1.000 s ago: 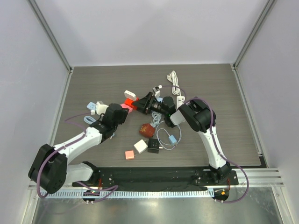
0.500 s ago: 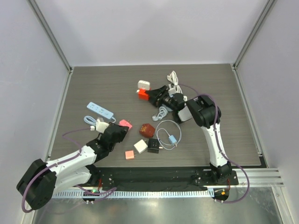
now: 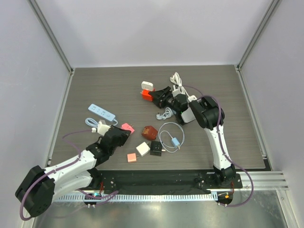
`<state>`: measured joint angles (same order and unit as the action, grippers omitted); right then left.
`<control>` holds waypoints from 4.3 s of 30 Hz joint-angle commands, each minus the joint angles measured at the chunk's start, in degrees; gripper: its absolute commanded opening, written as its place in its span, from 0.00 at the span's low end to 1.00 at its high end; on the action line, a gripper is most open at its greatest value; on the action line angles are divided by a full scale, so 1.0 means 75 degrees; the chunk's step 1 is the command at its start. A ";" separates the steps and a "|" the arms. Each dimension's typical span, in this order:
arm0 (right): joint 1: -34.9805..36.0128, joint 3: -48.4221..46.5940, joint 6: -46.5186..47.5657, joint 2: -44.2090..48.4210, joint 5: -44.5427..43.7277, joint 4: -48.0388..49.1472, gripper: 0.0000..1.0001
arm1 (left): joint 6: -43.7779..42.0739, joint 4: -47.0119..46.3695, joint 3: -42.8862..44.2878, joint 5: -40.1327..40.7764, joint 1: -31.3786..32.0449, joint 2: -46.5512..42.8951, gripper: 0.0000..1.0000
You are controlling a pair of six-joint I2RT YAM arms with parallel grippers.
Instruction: Pull the plug off the socket
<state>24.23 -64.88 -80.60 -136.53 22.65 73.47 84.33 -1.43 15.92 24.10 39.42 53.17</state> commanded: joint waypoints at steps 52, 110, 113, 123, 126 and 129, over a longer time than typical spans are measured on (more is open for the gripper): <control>0.0766 -0.1896 0.3750 0.0684 0.2569 -0.2706 0.01 | -0.7881 0.5674 1.0017 -0.1104 -0.1354 0.5742 0.96; 0.0859 -0.1755 0.3808 0.0626 0.2054 -0.2858 0.01 | -0.6322 0.2886 0.7510 -0.3482 -0.1928 0.4947 0.00; 0.0860 -0.1767 0.3914 0.0661 0.1995 -0.3022 0.01 | -0.6556 0.3073 0.7452 -0.3471 -0.1928 0.4689 0.00; 0.1164 -0.2001 0.5529 0.0989 0.1609 -0.4498 0.01 | -0.7997 0.4491 0.8294 -0.3028 -0.1951 0.4736 0.00; 0.1188 -0.2083 0.5625 0.0954 0.1468 -0.4804 0.01 | -0.8139 0.4562 0.8365 -0.3002 -0.1975 0.4572 0.00; 0.1176 -0.2212 0.5368 0.0756 0.1479 -0.4781 0.01 | -0.8104 0.4527 0.8179 -0.3178 -0.1963 0.4372 0.00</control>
<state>32.77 -79.22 -42.98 -131.44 40.56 41.95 26.04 32.16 75.09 7.51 22.85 91.29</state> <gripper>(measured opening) 0.657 0.659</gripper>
